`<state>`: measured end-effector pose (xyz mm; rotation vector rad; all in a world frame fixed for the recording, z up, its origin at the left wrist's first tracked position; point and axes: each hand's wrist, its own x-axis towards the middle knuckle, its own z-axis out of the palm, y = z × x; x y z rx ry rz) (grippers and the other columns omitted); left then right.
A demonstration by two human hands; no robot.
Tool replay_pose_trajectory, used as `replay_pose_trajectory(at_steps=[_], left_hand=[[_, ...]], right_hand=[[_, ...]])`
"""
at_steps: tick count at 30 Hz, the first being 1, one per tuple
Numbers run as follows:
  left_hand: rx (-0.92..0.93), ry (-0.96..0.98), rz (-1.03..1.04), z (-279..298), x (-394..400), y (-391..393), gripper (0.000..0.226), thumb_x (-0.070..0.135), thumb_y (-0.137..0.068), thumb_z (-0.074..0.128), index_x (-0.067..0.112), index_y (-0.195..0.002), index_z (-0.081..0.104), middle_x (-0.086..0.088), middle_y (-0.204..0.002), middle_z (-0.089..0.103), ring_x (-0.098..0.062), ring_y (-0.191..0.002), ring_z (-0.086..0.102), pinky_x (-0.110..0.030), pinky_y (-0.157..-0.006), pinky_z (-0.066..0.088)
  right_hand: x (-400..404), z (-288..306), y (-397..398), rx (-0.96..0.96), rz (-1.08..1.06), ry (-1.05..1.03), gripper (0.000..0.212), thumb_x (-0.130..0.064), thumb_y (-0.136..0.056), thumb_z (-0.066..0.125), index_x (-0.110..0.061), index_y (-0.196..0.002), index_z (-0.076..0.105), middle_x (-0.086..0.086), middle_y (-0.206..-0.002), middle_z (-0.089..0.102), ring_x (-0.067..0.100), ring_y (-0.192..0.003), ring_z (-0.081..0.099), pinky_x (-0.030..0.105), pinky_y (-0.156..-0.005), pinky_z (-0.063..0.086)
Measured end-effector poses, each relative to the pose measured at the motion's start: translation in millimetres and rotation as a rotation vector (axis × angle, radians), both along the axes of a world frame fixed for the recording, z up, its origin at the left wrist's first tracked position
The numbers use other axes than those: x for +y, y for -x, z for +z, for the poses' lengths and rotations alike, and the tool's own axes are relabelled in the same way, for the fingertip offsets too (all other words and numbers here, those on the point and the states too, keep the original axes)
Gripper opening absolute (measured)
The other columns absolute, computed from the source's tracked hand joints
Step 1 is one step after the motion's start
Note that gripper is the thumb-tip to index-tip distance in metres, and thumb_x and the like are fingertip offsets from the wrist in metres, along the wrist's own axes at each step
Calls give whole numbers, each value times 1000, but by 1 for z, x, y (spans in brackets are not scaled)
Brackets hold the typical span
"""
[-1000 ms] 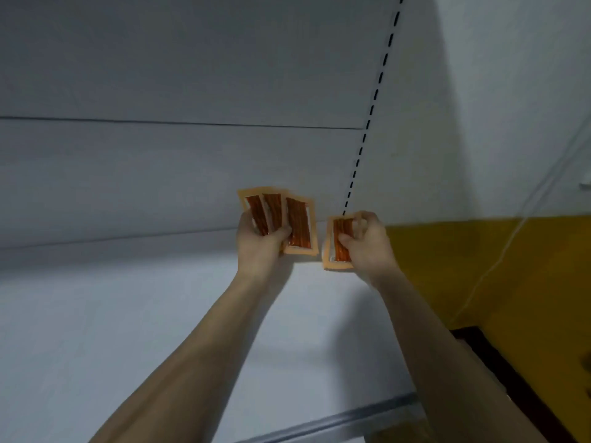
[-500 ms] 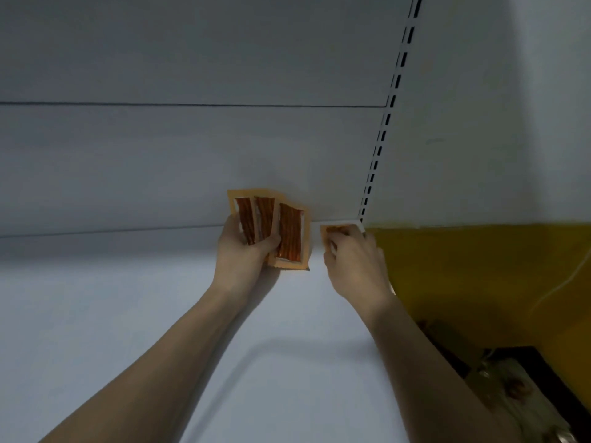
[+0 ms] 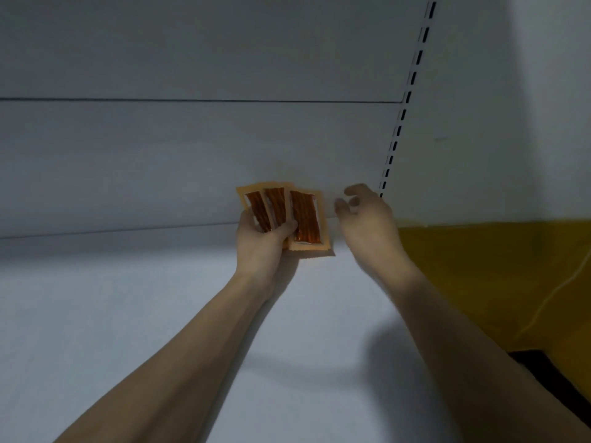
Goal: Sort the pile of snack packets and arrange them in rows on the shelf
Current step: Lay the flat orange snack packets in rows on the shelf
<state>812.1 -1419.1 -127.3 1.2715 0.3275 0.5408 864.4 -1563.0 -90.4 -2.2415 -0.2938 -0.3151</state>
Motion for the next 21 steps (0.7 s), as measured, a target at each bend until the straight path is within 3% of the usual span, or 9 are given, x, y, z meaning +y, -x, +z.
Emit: replay_pose_trajectory(at_steps=[2,4,8,11,14,16,19,21], left_hand=[[-27,39,9,3,2,1,47,-5,-81,75,10,-123,58,-8,-110,74,-23,-99,73,-46,-91,59],[-37,53,10,4,1,2,46,-5,-83,74,9,-123,59,-10,-109,75,-26,-98,73,-45,-87,60],[-119,359,0,16,7,6,35,-9,-91,58,-3,-125,55,-23,-108,68,-37,-93,70,-46,-72,62],[-43,314,120,23,18,6,33,-8,-94,55,-1,-127,54,-21,-107,66,-28,-75,67,-32,-48,58],[10,272,128,21,19,5,33,-4,-94,59,2,-126,57,-21,-112,68,-26,-77,69,-29,-48,57],[34,212,126,15,19,4,32,-1,-93,61,5,-124,59,-19,-114,70,-29,-86,72,-31,-55,60],[41,176,118,12,21,2,31,0,-92,62,8,-122,60,-17,-112,71,-31,-93,72,-35,-61,62],[44,169,104,12,21,1,32,0,-92,61,6,-123,60,-18,-111,71,-30,-89,73,-34,-59,61]], right_hand=[[20,8,9,156,82,-142,41,-29,-96,59,-15,-132,46,0,-90,60,19,-82,63,35,-73,54],[32,1,14,189,130,-200,39,-20,-93,64,-17,-128,47,0,-84,59,24,-84,65,45,-81,56],[24,-6,11,81,81,-244,31,-10,-91,66,-20,-119,55,0,-83,61,21,-80,64,41,-79,56],[14,-13,12,81,69,-15,33,-12,-94,63,-16,-126,54,4,-103,61,25,-98,61,36,-83,51],[14,-21,15,41,72,351,46,-19,-94,63,-12,-138,49,12,-137,42,33,-127,41,40,-104,37],[16,-18,18,-41,115,492,38,-20,-96,58,-13,-133,55,9,-137,42,32,-126,40,39,-103,36],[20,-18,23,-54,251,583,18,-23,-98,52,-9,-105,62,9,-118,56,31,-113,51,37,-88,43],[24,-26,25,25,310,618,26,-29,-99,53,-7,-111,59,8,-123,55,29,-119,47,36,-91,43]])
